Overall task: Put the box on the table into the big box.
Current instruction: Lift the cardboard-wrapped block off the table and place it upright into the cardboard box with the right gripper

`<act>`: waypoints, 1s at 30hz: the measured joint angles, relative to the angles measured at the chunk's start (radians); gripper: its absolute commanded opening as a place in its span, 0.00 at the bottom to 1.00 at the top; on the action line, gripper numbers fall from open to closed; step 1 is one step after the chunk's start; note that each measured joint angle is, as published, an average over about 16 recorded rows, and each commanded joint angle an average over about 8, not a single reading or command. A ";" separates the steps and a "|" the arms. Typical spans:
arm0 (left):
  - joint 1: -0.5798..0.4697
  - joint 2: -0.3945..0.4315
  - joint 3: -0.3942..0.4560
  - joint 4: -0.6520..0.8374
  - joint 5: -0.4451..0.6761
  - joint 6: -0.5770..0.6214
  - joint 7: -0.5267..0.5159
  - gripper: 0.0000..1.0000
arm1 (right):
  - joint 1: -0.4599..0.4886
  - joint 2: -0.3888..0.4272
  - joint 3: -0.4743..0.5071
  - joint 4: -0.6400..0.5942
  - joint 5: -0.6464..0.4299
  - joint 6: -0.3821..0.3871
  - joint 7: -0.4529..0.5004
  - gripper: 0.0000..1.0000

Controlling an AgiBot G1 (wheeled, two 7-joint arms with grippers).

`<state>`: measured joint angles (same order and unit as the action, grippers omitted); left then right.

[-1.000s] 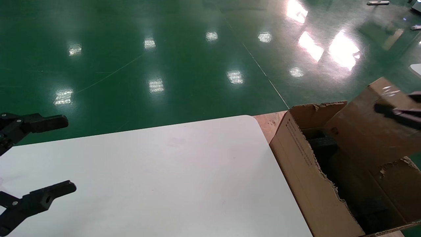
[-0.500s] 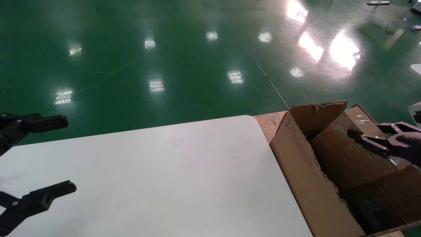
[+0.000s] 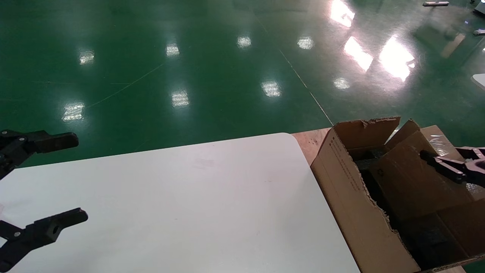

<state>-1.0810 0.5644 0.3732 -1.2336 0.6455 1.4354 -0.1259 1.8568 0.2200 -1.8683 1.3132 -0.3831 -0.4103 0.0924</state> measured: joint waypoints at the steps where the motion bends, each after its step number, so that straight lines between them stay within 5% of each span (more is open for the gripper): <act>1: 0.000 0.000 0.000 0.000 0.000 0.000 0.000 1.00 | 0.004 0.002 -0.008 -0.005 0.006 0.005 -0.006 0.00; 30: 0.000 0.000 0.000 0.000 0.000 0.000 0.000 1.00 | 0.102 -0.072 -0.205 -0.182 0.172 0.035 -0.106 0.00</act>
<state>-1.0811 0.5643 0.3732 -1.2336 0.6455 1.4354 -0.1259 1.9589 0.1477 -2.0731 1.1309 -0.2114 -0.3748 -0.0140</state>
